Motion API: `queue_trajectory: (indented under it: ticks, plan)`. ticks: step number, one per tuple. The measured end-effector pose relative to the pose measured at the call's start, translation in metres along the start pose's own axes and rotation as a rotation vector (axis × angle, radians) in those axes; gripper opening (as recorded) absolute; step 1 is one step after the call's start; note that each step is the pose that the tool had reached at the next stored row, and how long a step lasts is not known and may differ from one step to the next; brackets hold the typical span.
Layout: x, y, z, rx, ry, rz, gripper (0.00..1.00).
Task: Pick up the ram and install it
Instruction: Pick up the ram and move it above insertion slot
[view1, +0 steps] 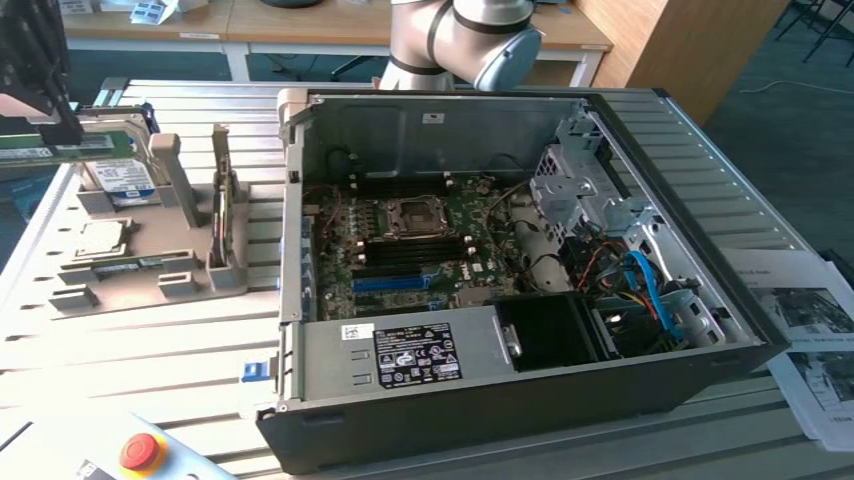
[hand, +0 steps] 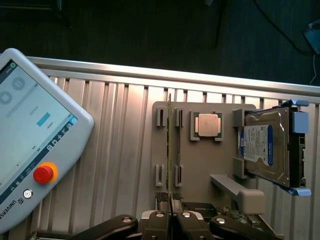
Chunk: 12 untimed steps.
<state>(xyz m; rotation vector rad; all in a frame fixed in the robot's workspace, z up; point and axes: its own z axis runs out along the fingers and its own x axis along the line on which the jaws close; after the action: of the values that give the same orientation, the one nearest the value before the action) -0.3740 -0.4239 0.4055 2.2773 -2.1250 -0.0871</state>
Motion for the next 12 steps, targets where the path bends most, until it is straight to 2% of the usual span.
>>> queue_trajectory:
  ticks: [6, 12]
  plan:
    - [0.001, -0.0133, -0.0021, -0.0073, -0.0004, 0.000, 0.12]
    - [0.002, -0.0255, -0.0029, -0.0101, -0.0005, 0.000, 0.12]
